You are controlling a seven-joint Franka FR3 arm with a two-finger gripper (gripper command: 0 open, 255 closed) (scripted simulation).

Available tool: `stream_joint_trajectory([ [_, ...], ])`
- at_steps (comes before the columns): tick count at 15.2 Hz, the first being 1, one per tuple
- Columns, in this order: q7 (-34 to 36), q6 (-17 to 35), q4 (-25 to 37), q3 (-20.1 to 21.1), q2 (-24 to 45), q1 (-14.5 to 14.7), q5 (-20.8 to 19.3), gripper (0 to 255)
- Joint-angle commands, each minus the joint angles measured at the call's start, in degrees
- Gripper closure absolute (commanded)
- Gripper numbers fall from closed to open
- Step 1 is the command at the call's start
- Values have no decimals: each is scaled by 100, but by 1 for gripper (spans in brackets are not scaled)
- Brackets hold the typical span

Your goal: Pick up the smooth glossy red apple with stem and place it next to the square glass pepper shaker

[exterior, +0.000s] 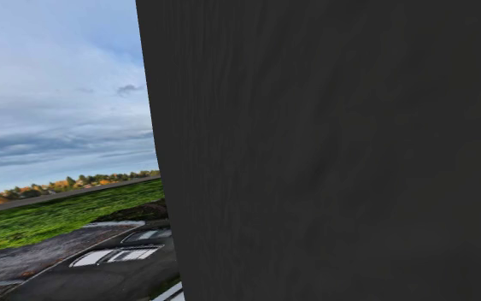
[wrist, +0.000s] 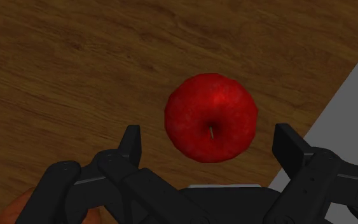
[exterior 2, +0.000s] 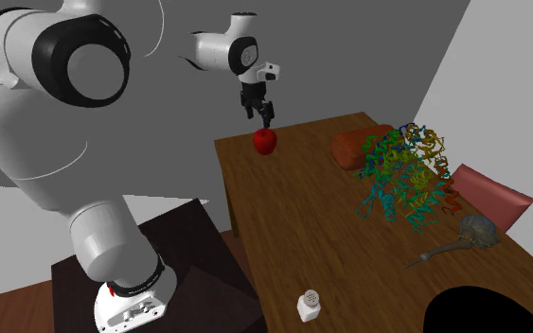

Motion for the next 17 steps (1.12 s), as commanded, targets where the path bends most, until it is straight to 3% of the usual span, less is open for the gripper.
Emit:
stream_joint_trajectory([
  [1,278,71,403,63,460,62,-326,0],
  [9,431,593,213,22,815,86,-540,0],
  [17,431,593,212,22,814,86,-539,0],
])
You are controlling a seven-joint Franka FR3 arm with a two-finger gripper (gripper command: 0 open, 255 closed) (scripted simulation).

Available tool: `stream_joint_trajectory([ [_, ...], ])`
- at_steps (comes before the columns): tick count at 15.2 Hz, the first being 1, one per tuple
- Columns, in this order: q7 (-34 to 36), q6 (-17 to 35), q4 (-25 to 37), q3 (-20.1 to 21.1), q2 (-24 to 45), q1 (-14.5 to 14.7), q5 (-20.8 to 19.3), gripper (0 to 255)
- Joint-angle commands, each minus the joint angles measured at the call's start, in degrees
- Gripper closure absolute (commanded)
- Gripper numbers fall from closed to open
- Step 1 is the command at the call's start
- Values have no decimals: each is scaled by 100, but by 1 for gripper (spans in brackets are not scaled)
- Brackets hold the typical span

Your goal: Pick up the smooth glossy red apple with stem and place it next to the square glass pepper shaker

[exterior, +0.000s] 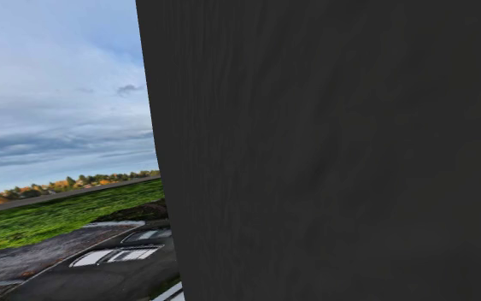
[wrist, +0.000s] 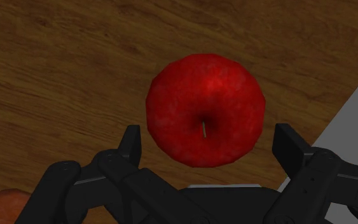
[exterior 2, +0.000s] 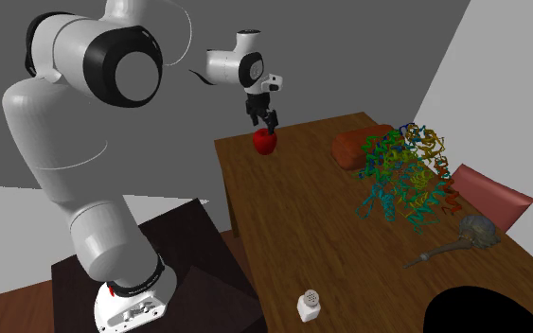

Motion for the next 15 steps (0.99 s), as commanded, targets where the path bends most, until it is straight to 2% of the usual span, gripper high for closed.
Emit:
stream_joint_trajectory([
  [1,0,0,0,0,0,0,0,255],
  [10,0,0,0,0,0,0,0,255],
  [15,-94,-346,199,16,-164,-11,103,255],
])
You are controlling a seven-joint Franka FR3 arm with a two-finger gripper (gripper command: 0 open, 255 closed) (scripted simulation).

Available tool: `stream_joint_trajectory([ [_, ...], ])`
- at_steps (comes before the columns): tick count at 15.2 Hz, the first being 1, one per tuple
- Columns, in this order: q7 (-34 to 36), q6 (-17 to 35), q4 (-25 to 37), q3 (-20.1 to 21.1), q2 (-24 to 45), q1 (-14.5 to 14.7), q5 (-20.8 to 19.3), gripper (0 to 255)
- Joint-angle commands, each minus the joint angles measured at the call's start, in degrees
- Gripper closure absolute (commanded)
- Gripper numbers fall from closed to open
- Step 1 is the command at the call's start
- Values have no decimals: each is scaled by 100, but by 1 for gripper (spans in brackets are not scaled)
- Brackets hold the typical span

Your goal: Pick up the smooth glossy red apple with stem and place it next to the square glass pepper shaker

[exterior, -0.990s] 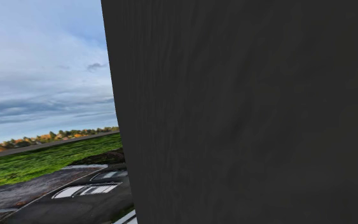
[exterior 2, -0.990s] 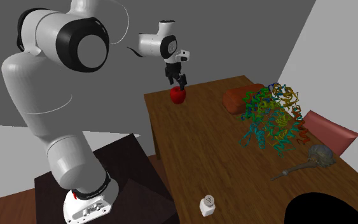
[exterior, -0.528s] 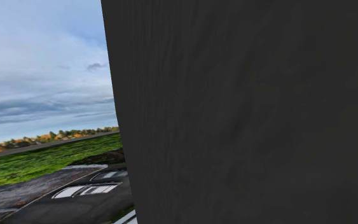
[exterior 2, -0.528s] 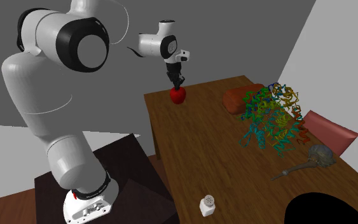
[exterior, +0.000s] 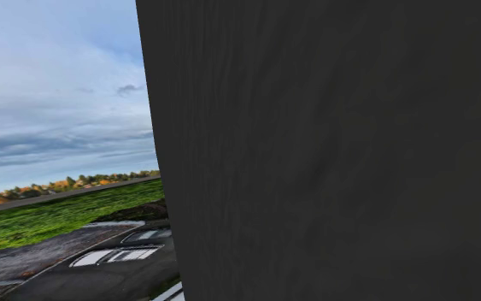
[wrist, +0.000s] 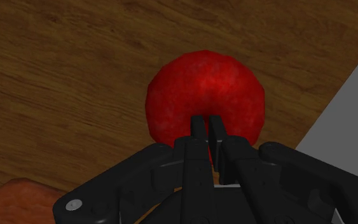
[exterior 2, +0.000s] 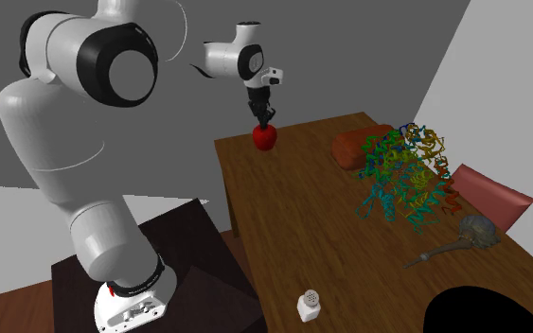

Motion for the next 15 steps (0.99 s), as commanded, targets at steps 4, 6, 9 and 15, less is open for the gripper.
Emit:
stream_joint_trajectory([
  [4,-84,-343,201,12,-155,-8,92,255],
  [6,-114,-486,300,15,-204,-10,122,255],
  [9,-156,-701,459,19,-268,-13,161,255],
  [15,-227,-1139,811,23,-363,-14,222,255],
])
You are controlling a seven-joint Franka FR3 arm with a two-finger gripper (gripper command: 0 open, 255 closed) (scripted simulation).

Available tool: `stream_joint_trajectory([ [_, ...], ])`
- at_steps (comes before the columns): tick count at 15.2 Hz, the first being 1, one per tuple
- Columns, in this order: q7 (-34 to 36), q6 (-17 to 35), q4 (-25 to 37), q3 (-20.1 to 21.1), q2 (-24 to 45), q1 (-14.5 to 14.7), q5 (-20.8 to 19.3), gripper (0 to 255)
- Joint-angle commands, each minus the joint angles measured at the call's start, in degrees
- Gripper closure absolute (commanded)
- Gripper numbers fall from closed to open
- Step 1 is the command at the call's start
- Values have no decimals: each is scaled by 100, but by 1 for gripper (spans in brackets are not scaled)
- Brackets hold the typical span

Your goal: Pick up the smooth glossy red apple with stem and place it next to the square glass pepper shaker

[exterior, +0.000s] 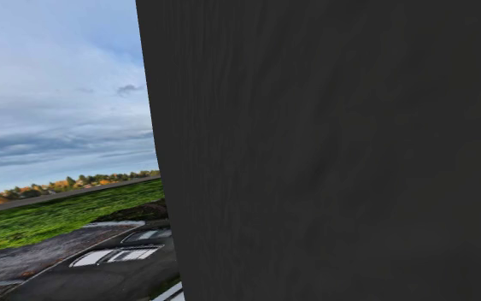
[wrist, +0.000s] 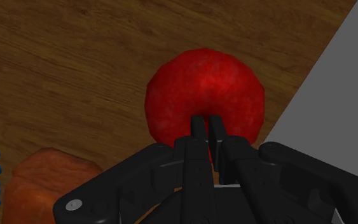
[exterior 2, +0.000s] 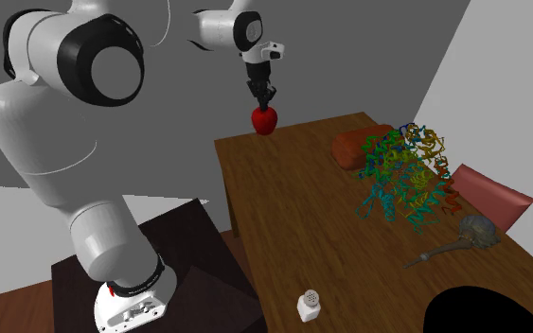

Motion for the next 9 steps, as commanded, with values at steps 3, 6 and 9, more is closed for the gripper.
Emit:
stream_joint_trajectory([
  [3,-43,-300,236,4,-69,0,39,255],
  [6,-69,-525,444,6,-88,2,55,255],
  [9,-93,-753,667,9,-95,5,65,255],
])
